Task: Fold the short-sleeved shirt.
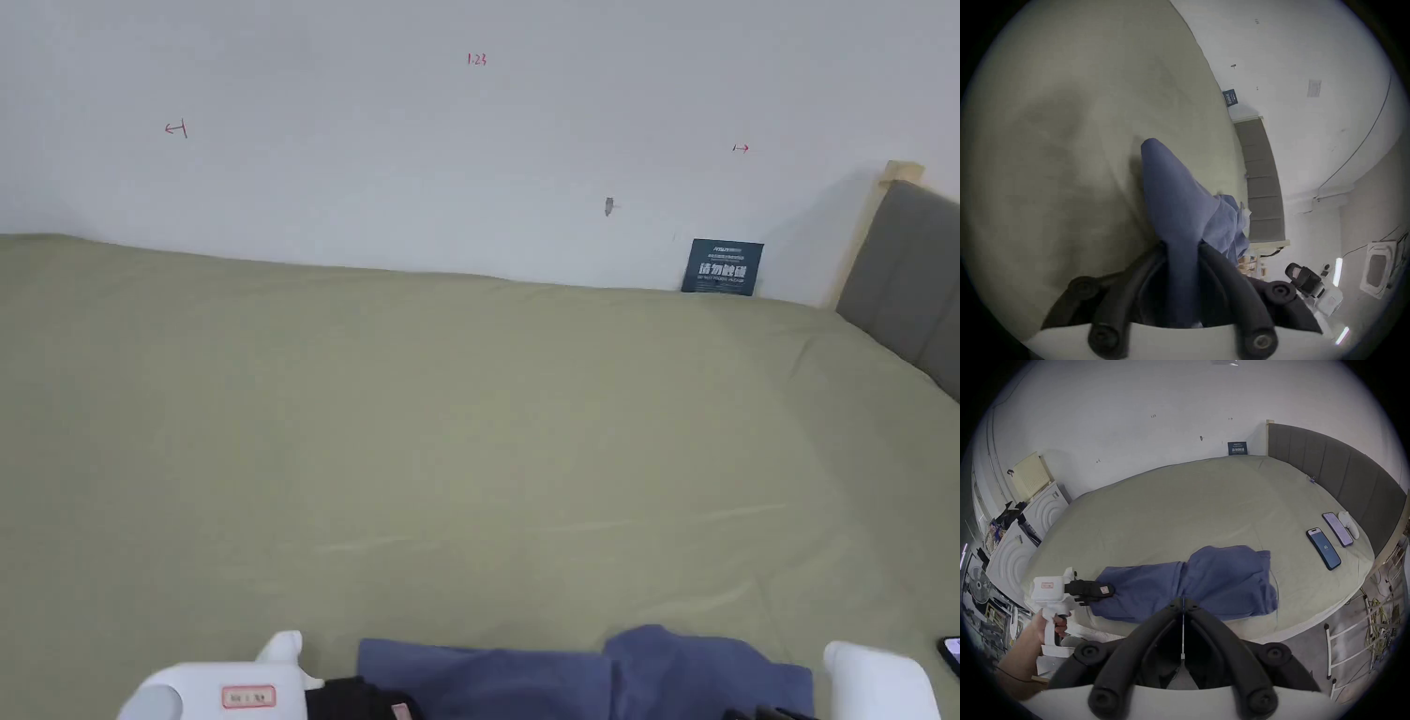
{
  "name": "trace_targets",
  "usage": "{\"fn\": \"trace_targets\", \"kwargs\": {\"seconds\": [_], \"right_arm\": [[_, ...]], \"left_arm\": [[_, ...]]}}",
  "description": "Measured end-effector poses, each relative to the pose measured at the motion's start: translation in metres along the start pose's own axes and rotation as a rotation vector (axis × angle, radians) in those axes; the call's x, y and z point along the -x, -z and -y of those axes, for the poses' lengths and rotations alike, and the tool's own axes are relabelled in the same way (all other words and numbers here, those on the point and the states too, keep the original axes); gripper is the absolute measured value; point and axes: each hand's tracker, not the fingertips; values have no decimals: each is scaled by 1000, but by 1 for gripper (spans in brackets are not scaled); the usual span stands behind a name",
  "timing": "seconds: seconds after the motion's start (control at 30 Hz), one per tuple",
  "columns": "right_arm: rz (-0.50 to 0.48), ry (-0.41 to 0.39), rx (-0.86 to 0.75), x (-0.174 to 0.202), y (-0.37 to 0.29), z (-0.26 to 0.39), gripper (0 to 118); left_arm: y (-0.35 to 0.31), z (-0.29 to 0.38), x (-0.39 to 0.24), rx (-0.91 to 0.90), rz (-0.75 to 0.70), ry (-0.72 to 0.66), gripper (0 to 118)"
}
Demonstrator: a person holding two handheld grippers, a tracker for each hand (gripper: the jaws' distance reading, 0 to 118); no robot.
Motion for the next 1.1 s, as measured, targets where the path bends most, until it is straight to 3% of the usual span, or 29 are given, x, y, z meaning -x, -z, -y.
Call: {"fn": "trace_targets", "kwargs": {"seconds": [0.2,0.4,0.57,0.73,0.83,0.93,1.03,1.1], "right_arm": [[-3,-8,-5,4,4,-4,3],[-19,-23,5,16,13,-8,3],[-61,-43,19,31,13,-4,3],[-77,-19,30,25,7,6,3],[-60,-7,32,15,2,9,3],[-57,10,25,3,-2,11,3],[-41,26,20,-4,-2,11,3],[-37,32,24,-9,1,11,3]], "left_arm": [[-119,-40,15,-131,-190,11,9],[-207,-49,-1,-250,-532,118,9],[-170,-29,-55,-236,-466,191,9],[-86,-23,-89,-72,-252,220,9],[-45,-22,-97,0,-226,225,9],[-19,-25,-89,51,-141,189,26],[-10,-23,-75,59,46,49,74],[-12,-22,-70,29,125,31,81]]}}
